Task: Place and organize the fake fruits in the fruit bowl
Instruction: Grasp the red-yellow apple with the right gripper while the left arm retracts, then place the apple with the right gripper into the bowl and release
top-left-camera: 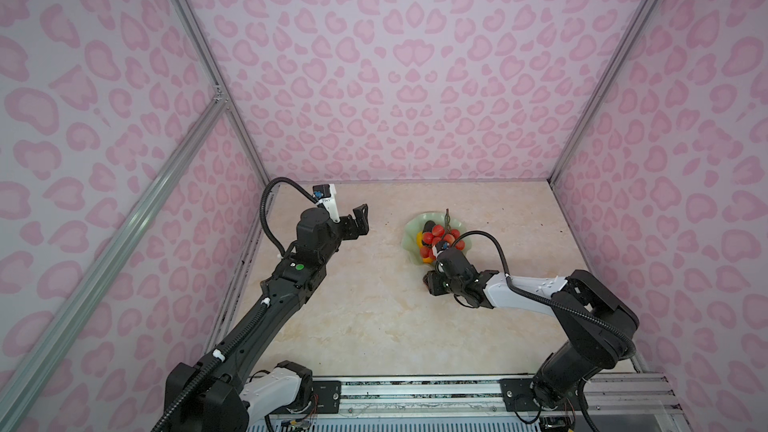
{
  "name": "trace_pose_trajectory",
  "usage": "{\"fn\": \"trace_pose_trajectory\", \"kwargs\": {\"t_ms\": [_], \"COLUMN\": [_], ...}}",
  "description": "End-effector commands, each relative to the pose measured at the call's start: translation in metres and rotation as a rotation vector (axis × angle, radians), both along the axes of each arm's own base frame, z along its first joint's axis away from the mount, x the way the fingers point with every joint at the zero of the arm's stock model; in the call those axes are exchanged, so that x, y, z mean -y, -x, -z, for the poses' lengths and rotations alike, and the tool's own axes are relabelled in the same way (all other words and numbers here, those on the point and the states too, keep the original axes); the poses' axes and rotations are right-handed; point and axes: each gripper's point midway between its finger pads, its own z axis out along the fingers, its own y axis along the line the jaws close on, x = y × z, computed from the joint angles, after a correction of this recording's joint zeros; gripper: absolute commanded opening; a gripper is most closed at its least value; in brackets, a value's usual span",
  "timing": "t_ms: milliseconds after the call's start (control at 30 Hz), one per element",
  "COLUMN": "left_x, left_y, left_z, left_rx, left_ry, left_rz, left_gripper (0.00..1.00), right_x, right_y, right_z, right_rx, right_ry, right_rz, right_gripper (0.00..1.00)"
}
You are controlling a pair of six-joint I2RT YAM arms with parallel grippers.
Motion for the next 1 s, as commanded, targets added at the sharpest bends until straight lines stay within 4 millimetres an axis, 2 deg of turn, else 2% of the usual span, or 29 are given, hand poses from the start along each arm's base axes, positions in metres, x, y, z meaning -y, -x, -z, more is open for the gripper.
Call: {"fn": "trace_pose_trajectory", "kwargs": {"t_ms": [0,200,400,500,600,767,900,967], "left_x": [-0.011,-0.022,-0.028,-0.030,-0.033,-0.038,-0.040,-0.042], "left_y": [0.003,0.007,0.008,0.010,0.012,0.015,0.020,0.022], "left_z": [0.008,0.028,0.032,0.031,0.030,0.032,0.034,0.036], "left_rx": [-0.009,-0.050,-0.055,-0.054,-0.047,-0.042,-0.041,-0.043], "left_ry": [0.002,-0.005,-0.003,-0.002,-0.002,-0.001,0.003,0.008], "left_rz": [-0.044,-0.071,-0.084,-0.087,-0.095,-0.109,-0.112,-0.117], "left_gripper": [0.97,0.97,0.97,0.97,0.97,0.97,0.97,0.97], "right_x": [0.004,-0.001,-0.006,-0.009,-0.015,-0.038,-0.062,-0.074], "right_y": [0.004,0.019,0.034,0.039,0.038,0.008,-0.030,-0.052], "right_z": [0.004,-0.007,-0.026,-0.047,-0.078,-0.127,-0.134,-0.126], "right_rx": [-0.003,0.014,0.038,0.071,0.127,0.252,0.274,0.260], "right_ry": [0.052,0.099,0.107,0.085,0.054,0.021,0.057,0.085], "right_rz": [-0.002,-0.027,-0.040,-0.042,-0.044,-0.031,0.005,0.022], "right_gripper": [0.37,0.24,0.16,0.16,0.16,0.16,0.16,0.16]}}
